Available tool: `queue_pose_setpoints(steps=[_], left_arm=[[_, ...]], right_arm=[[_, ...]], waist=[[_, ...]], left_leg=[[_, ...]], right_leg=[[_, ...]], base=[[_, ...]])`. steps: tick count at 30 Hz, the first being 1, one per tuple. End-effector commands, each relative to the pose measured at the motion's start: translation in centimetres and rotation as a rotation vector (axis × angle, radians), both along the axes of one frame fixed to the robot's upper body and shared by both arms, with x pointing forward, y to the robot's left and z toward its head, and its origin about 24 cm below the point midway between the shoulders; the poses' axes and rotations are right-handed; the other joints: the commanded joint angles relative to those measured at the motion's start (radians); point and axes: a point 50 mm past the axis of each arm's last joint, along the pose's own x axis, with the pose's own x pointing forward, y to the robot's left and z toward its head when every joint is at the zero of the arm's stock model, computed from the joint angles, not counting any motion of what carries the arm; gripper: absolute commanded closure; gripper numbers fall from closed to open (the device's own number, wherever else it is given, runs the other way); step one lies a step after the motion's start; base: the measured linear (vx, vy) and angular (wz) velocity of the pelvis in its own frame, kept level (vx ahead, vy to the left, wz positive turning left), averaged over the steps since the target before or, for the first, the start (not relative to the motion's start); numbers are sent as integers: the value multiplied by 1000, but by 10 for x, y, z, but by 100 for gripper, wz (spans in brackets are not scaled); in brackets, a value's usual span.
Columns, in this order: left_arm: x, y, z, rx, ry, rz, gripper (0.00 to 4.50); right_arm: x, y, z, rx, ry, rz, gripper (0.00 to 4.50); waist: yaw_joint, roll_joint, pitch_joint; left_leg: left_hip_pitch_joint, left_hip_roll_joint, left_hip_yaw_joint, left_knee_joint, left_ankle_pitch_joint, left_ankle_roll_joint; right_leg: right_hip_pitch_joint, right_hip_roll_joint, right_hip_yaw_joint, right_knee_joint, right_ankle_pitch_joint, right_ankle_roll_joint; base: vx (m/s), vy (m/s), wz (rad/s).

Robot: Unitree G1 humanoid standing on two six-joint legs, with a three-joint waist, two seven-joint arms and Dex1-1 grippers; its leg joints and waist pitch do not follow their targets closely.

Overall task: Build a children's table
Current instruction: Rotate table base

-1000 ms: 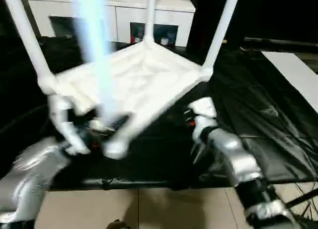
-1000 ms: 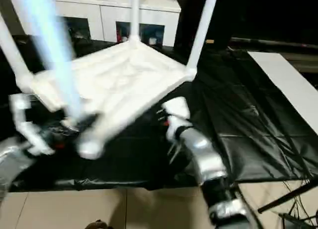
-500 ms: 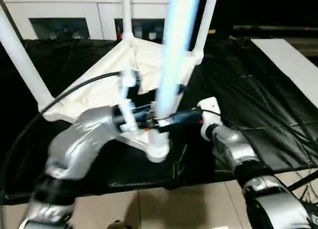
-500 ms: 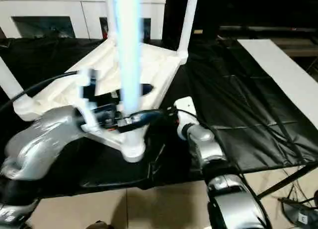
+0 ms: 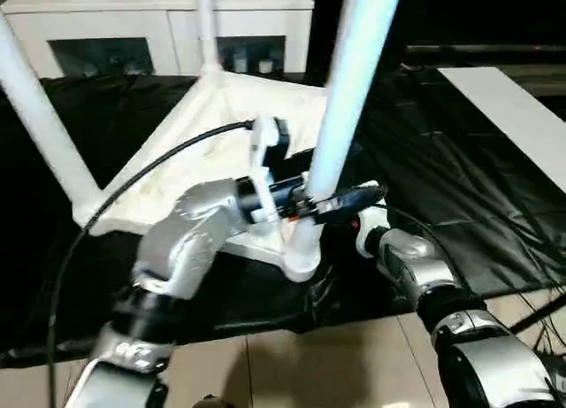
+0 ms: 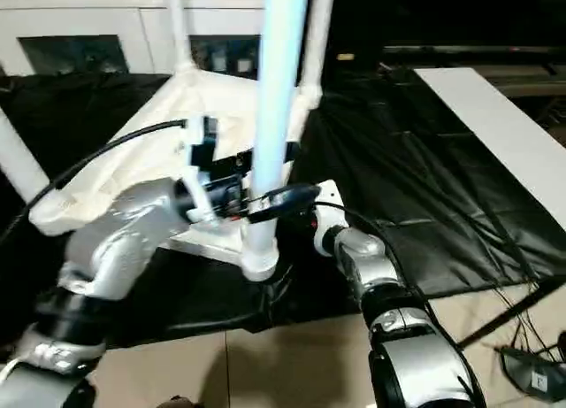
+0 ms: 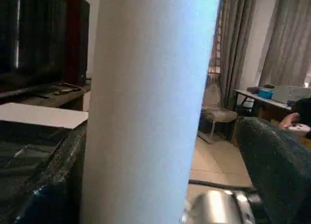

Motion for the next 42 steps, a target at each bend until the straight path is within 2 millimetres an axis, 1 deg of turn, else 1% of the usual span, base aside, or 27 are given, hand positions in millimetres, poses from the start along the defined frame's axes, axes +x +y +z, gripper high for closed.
queue_pose_setpoints(steps=[1, 2, 3, 5, 6, 7, 8, 12, 15, 16, 17, 18, 19, 20, 21, 24, 25, 26, 28, 29, 30, 31, 32, 34, 35, 37, 42], left_arm=[[2, -26, 4, 33, -51, -28, 0], [4, -27, 4, 36, -57, -16, 0], [6, -28, 3, 37, -59, -7, 0], [15, -31, 3, 57, -82, 61, 0], [21, -32, 3, 60, -94, 102, 0], [26, -33, 3, 77, -109, 152, 0], [29, -33, 3, 86, -117, 179, 0], [44, -28, 0, 121, -138, 302, 0], [49, -24, -1, 131, -143, 343, 0], [55, -18, -3, 162, -157, 406, 0], [63, -10, -4, 187, -162, 478, 0], [63, -10, -4, 187, -162, 478, 0], [68, -3, -6, 216, -168, 530, 0], [74, 4, -8, 254, -186, 599, 0], [75, 5, -9, 260, -189, 611, 0], [81, 12, -11, 288, -194, 674, 0], [84, 16, -11, 310, -210, 725, 0], [88, 19, -11, 333, -227, 778, 0], [92, 23, -9, 334, -238, 847, 0], [93, 23, -8, 319, -230, 863, 0], [92, 21, -5, 283, -218, 849, 0], [92, 17, -3, 244, -208, 831, 0], [92, 16, -2, 231, -206, 824, 0], [88, 9, 0, 167, -184, 742, 0], [85, 5, 1, 144, -191, 698, 0], [79, 2, 0, 109, -183, 610, 0], [65, 8, -19, 140, -139, 481, 0]], right_arm=[[-11, 27, -5, 62, 19, 159, 55], [-11, 26, -5, 65, 19, 164, 55], [-12, 26, -5, 67, 19, 168, 55], [-14, 25, -6, 67, 16, 185, 55], [-15, 24, -7, 68, 14, 185, 55], [-15, 23, -8, 67, 10, 174, 55], [-15, 23, -8, 67, 8, 168, 55], [-15, 17, -9, 64, -7, 124, 55], [-14, 13, -8, 57, -20, 100, 55], [-12, 8, -7, 51, -39, 69, 55], [-11, 1, -4, 41, -65, 31, 55], [-11, 1, -4, 41, -65, 31, 55], [-9, -6, -1, 42, -87, -3, 55], [-8, -14, 2, 40, -110, -29, 55], [-8, -15, 2, 40, -114, -33, 55], [-9, -22, 7, 44, -139, -42, 55], [-10, -26, 10, 50, -159, -41, 55], [-12, -30, 15, 56, -183, -36, 55], [-17, -36, 21, 67, -215, -22, 55], [-19, -37, 22, 72, -224, -14, 55], [-22, -40, 24, 72, -236, -9, 55], [-27, -42, 27, 76, -247, -8, 55], [-28, -42, 27, 77, -250, -7, 55], [-36, -44, 29, 72, -264, 5, 55], [-39, -45, 31, 71, -267, 8, 55], [-43, -47, 33, 67, -275, 10, 55], [-50, -49, 41, 60, -287, 0, 55]], waist=[[-5, 25, -70], [-5, 36, -68], [-6, 33, -67], [-13, 32, -69], [-17, 40, -72], [-18, 39, -71], [-22, 43, -71], [-19, 49, -74], [-16, 47, -72], [-17, 48, -72], [-18, 36, -70], [-16, 42, -68], [-16, 41, -68], [-17, 30, -66], [-15, 35, -65], [-18, 34, -62], [-24, 29, -63], [-26, 33, -64], [-23, 36, -71], [-19, 32, -75], [-16, 30, -78], [-11, 37, -79], [-8, 36, -82], [-7, 41, -88], [0, 42, -86], [6, 43, -88], [9, 43, -80]], left_leg=[[19, 21, 0, -68, -195, -1], [19, 19, -1, -67, -203, 3], [23, 22, 1, -68, -217, 5], [16, 19, -1, -67, -220, 13], [15, 20, -1, -64, -201, 24], [15, 19, 1, -64, -200, 31], [17, 19, 1, -62, -202, 39], [18, 22, 0, -61, -195, 53], [18, 23, 1, -63, -215, 58], [21, 23, 1, -64, -235, 54], [21, 25, 2, -67, -243, 53], [24, 24, 2, -68, -262, 45], [23, 24, 2, -68, -266, 42], [21, 23, 4, -70, -274, 43], [21, 23, 3, -70, -273, 44], [15, 20, 3, -72, -274, 44], [8, 15, 2, -72, -268, 44], [5, 14, 0, -73, -258, 46], [10, 16, 0, -68, -231, 54], [9, 15, 2, -62, -187, 66], [8, 16, 2, -59, -162, 75], [4, 17, 2, -56, -115, 94], [3, 16, 2, -53, -90, 111], [2, 16, 2, -48, -61, 135], [5, 19, 4, -47, -55, 152], [3, 22, 4, -46, -53, 160], [7, 29, 5, -56, -106, 148]], right_leg=[[53, -63, 30, -67, 150, -298], [52, -64, 31, -70, 134, -297], [49, -63, 31, -74, 117, -296], [54, -63, 31, -76, 103, -299], [54, -65, 31, -71, 112, -304], [51, -63, 30, -76, 108, -303], [49, -62, 30, -78, 114, -305], [48, -66, 29, -76, 111, -315], [44, -66, 28, -77, 96, -320], [41, -66, 28, -81, 64, -313], [41, -66, 29, -83, 48, -311], [39, -67, 30, -87, -2, -298], [39, -68, 30, -87, -15, -297], [38, -67, 31, -92, -45, -287], [37, -70, 32, -94, -70, -277], [37, -68, 33, -98, -96, -254], [42, -67, 30, -97, -113, -238], [44, -65, 28, -101, -132, -211], [39, -67, 31, -102, -92, -206], [41, -62, 32, -96, -13, -213], [40, -63, 32, -92, 32, -223], [38, -64, 31, -83, 112, -242], [40, -63, 30, -78, 181, -250], [39, -64, 28, -68, 268, -272], [34, -65, 30, -70, 297, -280], [35, -67, 28, -66, 318, -290], [33, -69, 28, -73, 217, -288]], base=[[0, 0, 0], [0, 0, 0], [0, 0, 0], [0, 0, 0], [0, 0, 0], [0, 0, 0], [0, 0, 0], [0, 0, 0], [0, 0, 0], [0, 0, 0], [0, 0, 0], [0, 0, 0], [0, 0, 0], [0, 0, 0], [0, 0, 0], [0, 0, 0], [0, 0, 0], [0, 0, 0], [0, 0, 0], [0, 0, 0], [0, 0, 0], [0, 0, 0], [0, 0, 0], [0, 0, 0], [0, 0, 0], [0, 0, 0], [0, 0, 0]])
